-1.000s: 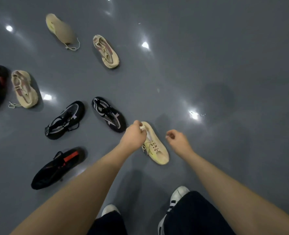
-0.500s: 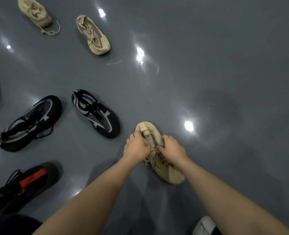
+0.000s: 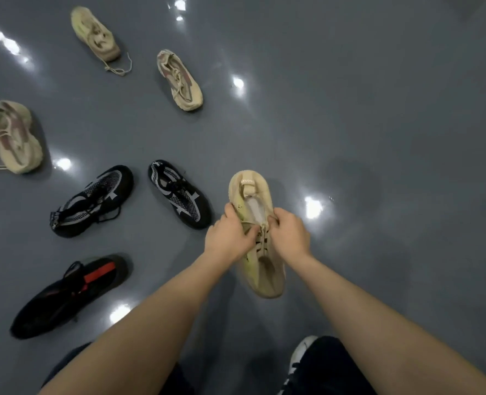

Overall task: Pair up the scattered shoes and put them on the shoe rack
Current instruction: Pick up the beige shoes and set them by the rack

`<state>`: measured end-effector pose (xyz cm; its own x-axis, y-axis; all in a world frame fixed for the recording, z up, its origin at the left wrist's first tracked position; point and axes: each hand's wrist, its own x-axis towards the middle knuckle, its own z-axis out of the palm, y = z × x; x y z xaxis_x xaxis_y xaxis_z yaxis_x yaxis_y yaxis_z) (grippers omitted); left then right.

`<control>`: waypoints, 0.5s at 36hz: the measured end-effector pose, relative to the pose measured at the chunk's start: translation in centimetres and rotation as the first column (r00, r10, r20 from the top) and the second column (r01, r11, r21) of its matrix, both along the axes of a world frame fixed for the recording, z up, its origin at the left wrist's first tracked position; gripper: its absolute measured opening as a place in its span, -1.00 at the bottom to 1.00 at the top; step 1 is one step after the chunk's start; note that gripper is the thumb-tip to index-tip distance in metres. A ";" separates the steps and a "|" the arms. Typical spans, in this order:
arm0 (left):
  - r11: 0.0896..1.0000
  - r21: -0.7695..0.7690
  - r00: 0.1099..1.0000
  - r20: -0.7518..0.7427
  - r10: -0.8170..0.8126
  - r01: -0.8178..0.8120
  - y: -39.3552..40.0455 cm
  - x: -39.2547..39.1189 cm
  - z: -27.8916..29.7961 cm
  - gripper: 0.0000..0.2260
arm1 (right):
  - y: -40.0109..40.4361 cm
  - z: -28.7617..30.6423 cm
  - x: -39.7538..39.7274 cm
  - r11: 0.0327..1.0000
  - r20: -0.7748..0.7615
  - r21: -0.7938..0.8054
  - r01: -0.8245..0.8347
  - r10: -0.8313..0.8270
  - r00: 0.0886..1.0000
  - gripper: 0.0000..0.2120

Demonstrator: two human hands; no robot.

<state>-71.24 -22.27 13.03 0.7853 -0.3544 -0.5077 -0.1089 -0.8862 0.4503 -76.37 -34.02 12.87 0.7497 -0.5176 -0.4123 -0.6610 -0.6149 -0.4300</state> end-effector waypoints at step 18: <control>0.992 -0.010 0.991 0.047 0.127 -0.127 8.9 6.4 31.2 -0.69 | 8.2 31.6 6.8 0.989 0.105 0.101 -0.105 0.094 0.990 -0.76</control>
